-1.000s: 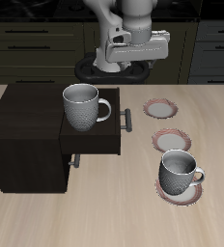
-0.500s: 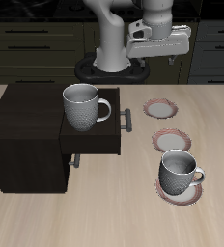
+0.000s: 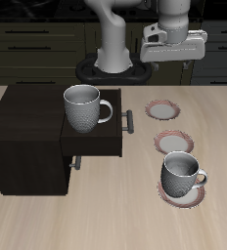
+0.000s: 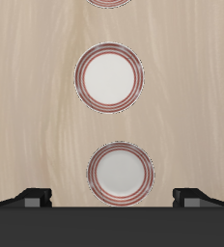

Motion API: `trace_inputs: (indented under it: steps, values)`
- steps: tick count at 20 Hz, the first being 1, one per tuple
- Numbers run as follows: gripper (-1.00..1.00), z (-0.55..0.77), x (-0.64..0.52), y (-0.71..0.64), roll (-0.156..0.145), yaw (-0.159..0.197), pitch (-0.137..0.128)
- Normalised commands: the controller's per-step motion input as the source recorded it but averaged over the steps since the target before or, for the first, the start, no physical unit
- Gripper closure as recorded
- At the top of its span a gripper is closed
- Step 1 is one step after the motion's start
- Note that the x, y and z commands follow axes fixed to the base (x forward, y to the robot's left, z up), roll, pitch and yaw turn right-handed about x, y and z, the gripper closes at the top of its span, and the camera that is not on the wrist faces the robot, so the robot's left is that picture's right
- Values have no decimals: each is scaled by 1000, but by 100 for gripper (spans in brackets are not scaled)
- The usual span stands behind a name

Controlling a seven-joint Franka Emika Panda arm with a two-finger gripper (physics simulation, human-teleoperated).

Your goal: Place the porcelain mug that is on the plate onto the top of the cabinet

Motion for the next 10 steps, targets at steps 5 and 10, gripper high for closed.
trace_inputs:
  steps: [5,10]
  values:
    - [-100,157,340,198,-30,-2,-15]
    - [-100,120,349,20,-6,26,-5]
